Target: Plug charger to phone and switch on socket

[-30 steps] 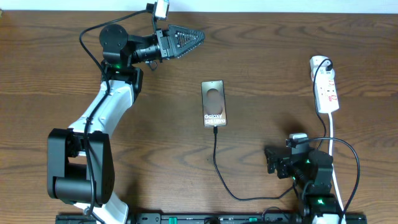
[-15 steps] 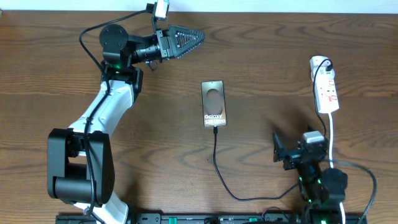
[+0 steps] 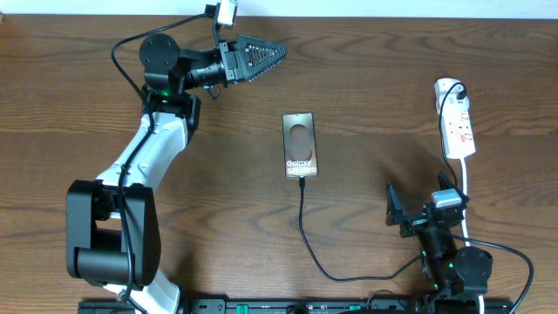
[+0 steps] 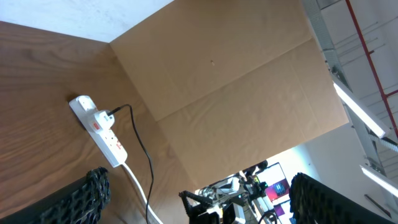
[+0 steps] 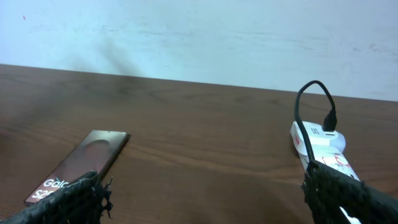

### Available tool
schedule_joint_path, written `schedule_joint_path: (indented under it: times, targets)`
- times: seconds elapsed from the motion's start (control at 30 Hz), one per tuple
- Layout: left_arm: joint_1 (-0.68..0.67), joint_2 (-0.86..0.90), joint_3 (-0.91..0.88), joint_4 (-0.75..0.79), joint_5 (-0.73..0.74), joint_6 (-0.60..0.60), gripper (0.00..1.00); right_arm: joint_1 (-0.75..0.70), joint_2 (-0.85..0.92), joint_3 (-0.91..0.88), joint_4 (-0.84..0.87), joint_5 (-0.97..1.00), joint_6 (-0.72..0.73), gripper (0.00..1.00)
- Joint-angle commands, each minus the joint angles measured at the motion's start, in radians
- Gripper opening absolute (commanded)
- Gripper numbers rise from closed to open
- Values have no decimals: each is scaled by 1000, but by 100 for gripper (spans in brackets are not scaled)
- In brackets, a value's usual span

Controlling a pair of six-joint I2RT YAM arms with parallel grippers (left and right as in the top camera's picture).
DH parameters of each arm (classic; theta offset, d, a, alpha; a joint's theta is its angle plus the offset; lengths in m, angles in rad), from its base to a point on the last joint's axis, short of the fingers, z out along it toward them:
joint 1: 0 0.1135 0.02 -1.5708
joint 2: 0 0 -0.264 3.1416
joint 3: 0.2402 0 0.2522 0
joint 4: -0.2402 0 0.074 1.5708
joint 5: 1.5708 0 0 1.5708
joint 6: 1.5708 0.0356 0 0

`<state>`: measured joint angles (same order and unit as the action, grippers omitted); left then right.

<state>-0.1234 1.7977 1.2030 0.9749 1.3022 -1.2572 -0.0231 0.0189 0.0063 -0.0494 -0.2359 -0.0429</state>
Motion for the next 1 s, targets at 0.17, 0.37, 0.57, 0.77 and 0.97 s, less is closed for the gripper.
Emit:
schedule_joint_path:
  times: [0.17, 0.37, 0.57, 0.77, 0.97]
  targets:
    - [3, -16, 11, 6, -5, 7, 94, 11, -2, -1, -6, -3, 12, 99]
    - [3, -16, 11, 6, -5, 7, 93, 11, -2, -1, -6, -3, 12, 99]
    - [3, -13, 11, 6, -5, 7, 93, 11, -2, -1, -6, -3, 12, 99]
    - [7, -14, 11, -2, -4, 29, 93, 11, -2, -1, -6, -3, 12, 99]
    - [20, -15, 11, -79, -11, 129, 93, 11, -2, -1, -6, -3, 12, 99]
